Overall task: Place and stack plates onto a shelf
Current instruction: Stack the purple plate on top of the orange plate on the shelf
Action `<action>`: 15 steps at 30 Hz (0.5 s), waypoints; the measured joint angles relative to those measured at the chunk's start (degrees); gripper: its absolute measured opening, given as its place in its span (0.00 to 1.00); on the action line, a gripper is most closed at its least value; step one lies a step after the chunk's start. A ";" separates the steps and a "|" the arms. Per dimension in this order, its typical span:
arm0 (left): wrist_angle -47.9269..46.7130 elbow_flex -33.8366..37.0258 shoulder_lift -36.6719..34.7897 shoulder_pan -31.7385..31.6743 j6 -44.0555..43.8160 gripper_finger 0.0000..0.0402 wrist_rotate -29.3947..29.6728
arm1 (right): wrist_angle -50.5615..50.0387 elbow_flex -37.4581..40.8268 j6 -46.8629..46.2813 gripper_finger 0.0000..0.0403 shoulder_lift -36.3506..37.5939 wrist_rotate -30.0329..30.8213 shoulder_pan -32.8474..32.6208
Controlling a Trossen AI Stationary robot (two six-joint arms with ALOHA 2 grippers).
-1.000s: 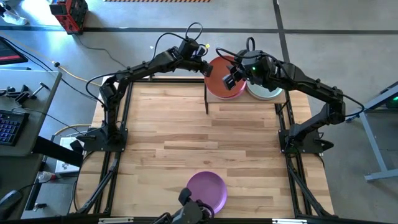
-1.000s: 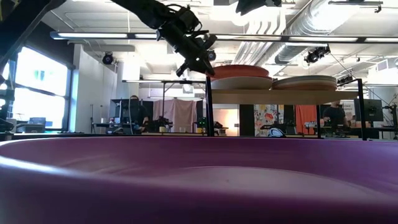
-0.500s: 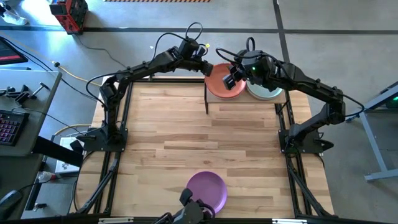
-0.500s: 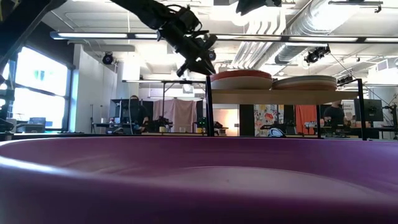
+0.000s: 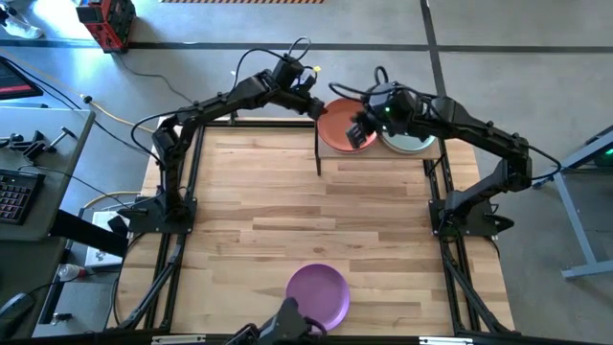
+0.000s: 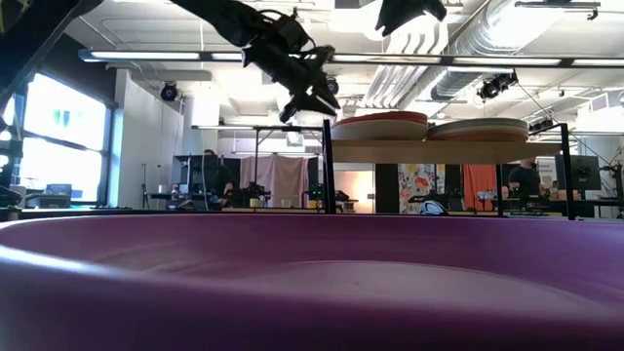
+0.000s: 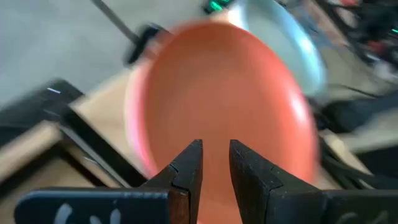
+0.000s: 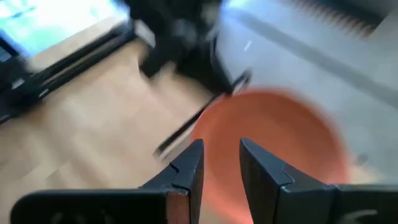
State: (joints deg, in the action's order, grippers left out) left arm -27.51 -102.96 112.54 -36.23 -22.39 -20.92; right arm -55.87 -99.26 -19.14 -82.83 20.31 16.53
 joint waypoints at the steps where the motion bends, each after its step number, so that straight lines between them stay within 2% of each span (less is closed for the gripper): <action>1: -0.69 0.00 -0.21 -0.25 -0.02 0.17 -2.19 | -1.67 0.00 -1.84 0.21 0.00 -2.05 -0.01; 6: -5.81 0.04 -0.72 0.31 1.00 0.17 -10.05 | -9.88 0.00 -10.04 0.21 -0.02 -9.59 -1.95; 10: -12.71 0.02 -2.07 2.02 4.68 0.17 -10.20 | -14.41 0.57 -14.30 0.21 -0.11 -10.34 -5.81; 15: -20.13 0.03 -4.47 5.47 8.22 0.17 -6.99 | -13.97 5.10 -19.95 0.21 -0.35 -13.54 -11.08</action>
State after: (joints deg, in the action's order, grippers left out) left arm -47.64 -102.93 108.07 -30.76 -14.18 -27.91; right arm -69.83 -94.16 -39.09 -83.18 6.77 5.45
